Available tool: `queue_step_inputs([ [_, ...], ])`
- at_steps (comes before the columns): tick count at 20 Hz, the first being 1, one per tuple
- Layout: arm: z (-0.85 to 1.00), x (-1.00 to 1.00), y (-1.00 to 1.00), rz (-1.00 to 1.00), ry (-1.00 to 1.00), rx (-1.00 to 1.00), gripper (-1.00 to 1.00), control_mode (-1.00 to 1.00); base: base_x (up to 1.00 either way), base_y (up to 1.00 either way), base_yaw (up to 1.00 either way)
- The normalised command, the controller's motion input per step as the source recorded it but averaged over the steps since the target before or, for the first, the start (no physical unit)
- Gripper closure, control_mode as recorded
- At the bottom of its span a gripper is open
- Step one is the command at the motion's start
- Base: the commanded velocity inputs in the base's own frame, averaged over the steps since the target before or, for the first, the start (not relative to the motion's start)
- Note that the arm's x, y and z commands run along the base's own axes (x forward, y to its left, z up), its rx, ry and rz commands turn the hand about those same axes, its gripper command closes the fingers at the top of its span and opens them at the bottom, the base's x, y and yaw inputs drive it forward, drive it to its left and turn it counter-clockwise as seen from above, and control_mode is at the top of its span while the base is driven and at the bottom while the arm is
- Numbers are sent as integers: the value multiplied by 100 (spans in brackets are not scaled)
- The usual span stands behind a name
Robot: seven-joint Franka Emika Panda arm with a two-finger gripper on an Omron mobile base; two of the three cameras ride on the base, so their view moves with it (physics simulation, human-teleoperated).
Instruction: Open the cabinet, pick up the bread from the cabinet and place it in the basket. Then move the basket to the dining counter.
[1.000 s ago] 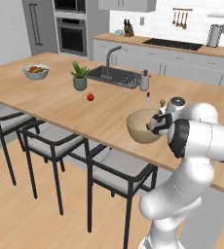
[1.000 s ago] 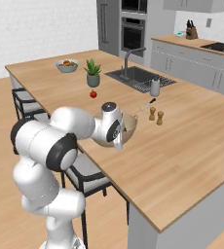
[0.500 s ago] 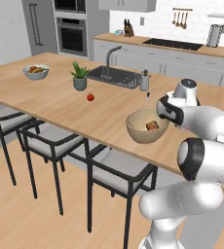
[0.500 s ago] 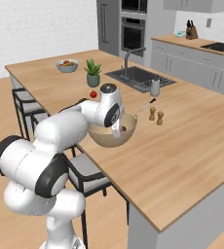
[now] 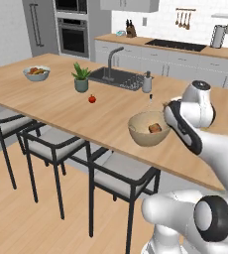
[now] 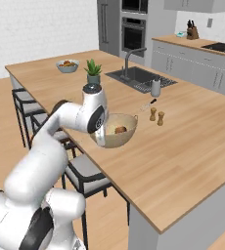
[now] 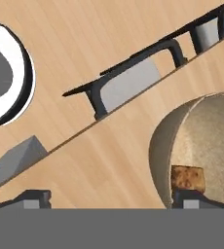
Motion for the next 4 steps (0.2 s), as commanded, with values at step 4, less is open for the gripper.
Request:
queue_step_inputs([
  [4,35,-100,61,34,0,-9,-100,-100,0,0,0],
])
